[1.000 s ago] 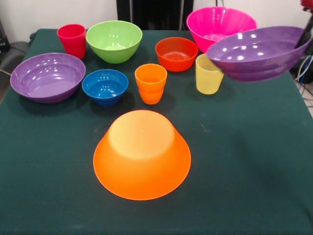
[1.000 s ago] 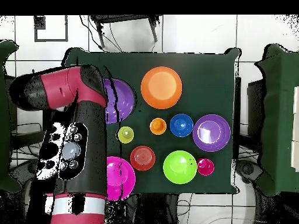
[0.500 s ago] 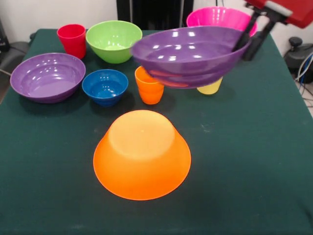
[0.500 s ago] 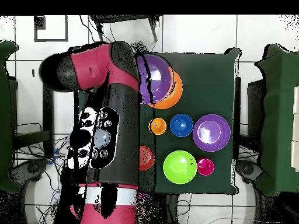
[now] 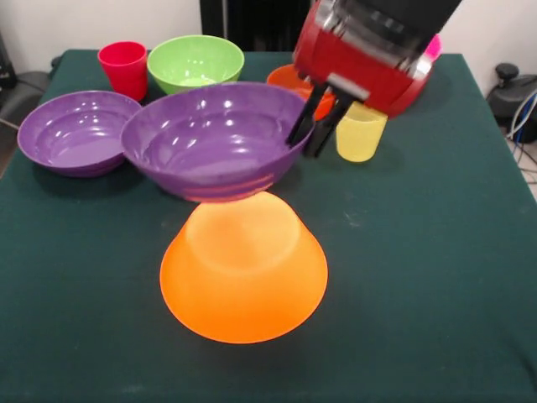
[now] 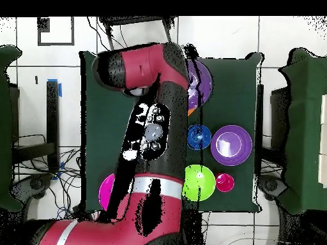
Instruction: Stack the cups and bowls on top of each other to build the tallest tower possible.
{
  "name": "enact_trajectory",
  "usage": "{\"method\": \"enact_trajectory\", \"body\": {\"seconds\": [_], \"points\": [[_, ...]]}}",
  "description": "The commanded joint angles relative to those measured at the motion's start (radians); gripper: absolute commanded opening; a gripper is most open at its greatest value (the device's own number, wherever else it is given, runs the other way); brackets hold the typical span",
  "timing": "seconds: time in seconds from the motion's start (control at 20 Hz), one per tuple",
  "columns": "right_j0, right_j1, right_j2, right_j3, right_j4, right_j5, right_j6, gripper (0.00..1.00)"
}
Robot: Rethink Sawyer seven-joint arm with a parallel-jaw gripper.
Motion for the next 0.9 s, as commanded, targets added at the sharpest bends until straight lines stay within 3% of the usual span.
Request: {"method": "enact_trajectory", "body": {"seconds": [0.05,0.35,0.9], "points": [[0.001,0.176,0.146,-0.014,-0.054,0.074,-0.212,0.0],[-0.008,0.234,0.158,-0.08,-0.05,0.124,-0.264,0.0],[0.01,0.226,0.145,-0.085,-0.078,0.096,-0.281,0.0]]}}
